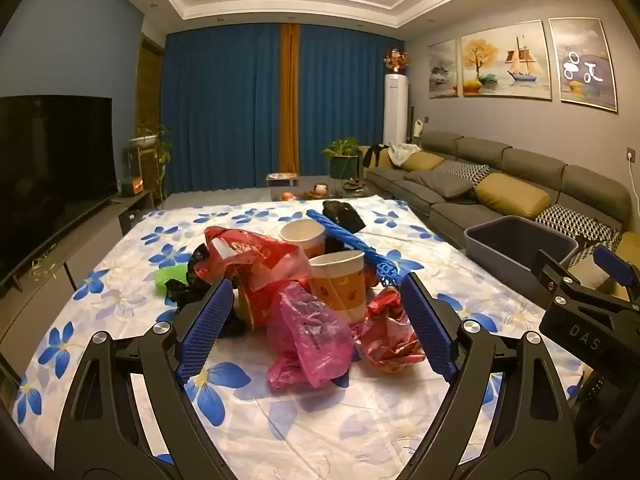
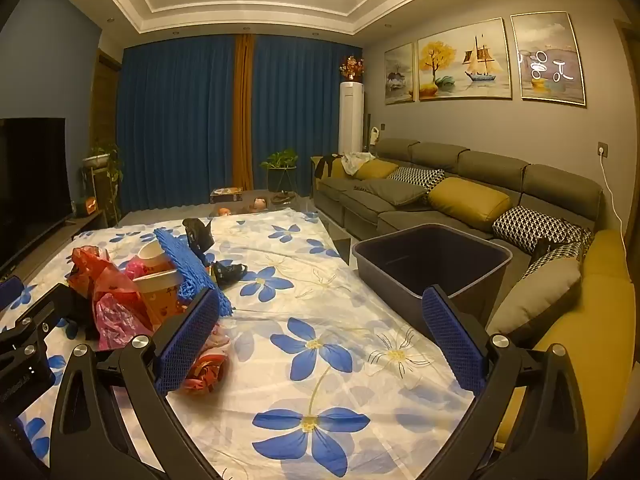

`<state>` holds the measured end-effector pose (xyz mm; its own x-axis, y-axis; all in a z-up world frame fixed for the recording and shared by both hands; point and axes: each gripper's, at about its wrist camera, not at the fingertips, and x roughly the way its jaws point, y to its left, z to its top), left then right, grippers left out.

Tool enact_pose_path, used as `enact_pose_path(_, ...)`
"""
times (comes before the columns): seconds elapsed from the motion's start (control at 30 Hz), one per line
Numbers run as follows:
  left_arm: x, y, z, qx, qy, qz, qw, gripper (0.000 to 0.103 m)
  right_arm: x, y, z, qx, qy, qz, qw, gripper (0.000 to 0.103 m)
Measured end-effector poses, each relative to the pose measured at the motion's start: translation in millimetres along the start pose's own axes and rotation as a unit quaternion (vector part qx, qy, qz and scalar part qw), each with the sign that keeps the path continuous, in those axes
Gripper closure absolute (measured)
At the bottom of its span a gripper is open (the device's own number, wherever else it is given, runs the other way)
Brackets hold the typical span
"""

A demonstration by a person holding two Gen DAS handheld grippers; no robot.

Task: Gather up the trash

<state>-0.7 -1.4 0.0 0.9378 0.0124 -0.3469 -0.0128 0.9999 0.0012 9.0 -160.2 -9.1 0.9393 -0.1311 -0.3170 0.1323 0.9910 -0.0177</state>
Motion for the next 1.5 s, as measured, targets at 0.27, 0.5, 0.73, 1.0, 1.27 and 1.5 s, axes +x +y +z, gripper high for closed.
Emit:
enact_pose_path(0.27, 0.4, -2.6, 0.9, -0.013, 0.006, 0.005, 0.9999, 0.019, 0.0, -1.5, 0.2, 0.002, 0.002, 0.0, 1.0, 0.005)
enact_pose_path(0.5, 0.8, 2.0, -0.3, -0.015, 0.003, -0.004, 0.9999, 0.019, 1.8, -1.4, 0.1, -0.002, 0.002, -0.002, 1.0, 0.005)
enact_pose_path(0.73, -0.2, 2.2, -0.2, -0.015, 0.002, -0.003, 0.9999, 0.019, 0.6, -1.2, -1.4, -0.001, 0.0, -0.003, 1.0, 0.005)
enact_pose_path(1.0, 0.2, 3.4, -1.4, -0.016, 0.005, -0.003, 0.9999, 0.019, 1.0, -2.2, -2.6, 0.0, 0.002, -0.003, 1.0, 0.005)
enact_pose_path(1.27, 0.0, 3.3, -2.8, -0.017, 0.004, -0.004, 0.9998, 0.019, 1.3, -2.3, -4.5, 0.0, 0.003, -0.002, 1.0, 0.005)
enact_pose_path(1.5, 1.5, 3.6, -4.8, -0.021, 0.006, -0.002, 0.9998, 0.019, 2.3, -2.5, -6.2, 0.0, 0.004, -0.002, 1.0, 0.005)
